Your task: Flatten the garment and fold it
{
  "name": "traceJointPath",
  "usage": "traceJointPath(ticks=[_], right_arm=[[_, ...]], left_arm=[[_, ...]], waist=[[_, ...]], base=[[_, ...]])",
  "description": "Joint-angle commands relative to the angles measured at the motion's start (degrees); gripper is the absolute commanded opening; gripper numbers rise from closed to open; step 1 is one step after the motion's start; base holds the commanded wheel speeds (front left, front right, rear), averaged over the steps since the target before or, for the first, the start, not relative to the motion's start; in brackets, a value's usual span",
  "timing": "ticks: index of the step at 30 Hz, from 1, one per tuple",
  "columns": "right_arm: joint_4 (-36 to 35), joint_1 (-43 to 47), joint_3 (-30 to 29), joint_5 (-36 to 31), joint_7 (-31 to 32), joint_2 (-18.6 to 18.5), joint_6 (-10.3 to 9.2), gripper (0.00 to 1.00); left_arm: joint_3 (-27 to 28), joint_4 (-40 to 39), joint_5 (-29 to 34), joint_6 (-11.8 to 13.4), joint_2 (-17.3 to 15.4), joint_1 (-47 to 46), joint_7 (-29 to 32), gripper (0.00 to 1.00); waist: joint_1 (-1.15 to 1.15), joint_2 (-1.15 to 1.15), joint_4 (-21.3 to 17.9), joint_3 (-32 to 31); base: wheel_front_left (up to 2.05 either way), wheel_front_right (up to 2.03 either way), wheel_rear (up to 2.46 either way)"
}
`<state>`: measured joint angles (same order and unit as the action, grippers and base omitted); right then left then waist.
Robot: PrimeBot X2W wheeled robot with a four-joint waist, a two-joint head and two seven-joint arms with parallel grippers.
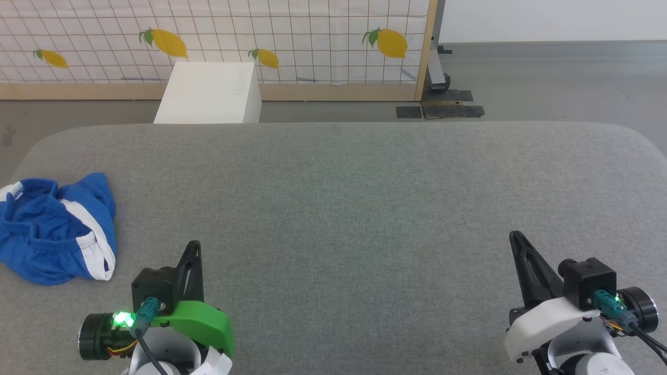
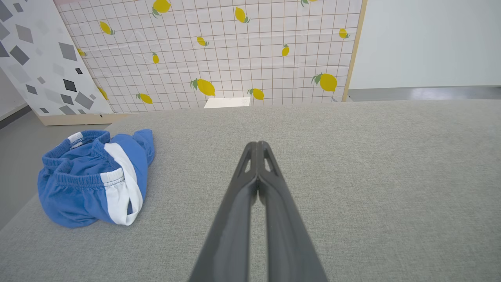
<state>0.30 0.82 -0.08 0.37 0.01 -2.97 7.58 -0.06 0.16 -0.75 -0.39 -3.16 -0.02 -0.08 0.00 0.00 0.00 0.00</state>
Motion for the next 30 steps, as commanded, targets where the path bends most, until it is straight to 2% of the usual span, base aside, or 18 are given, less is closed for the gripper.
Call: traceJointPath(ticks=[1,30], right_arm=[[-0.3,-0.8,0.1,-0.4,0.0,0.1,-0.09,0.0],[-0.3,-0.8,0.1,-0.4,0.0,0.1,-0.09,0.0]], left_arm=[[0.1,-0.2,0.8,0.4,0.3,0.0,0.1,0.0],[0.1,-0.2,0.8,0.4,0.3,0.0,0.1,0.0]], waist=[[0.0,0.0,0.0,0.0],[0.0,0.0,0.0,0.0]], base=[[0.0,0.0,0.0],[0.0,0.0,0.0]])
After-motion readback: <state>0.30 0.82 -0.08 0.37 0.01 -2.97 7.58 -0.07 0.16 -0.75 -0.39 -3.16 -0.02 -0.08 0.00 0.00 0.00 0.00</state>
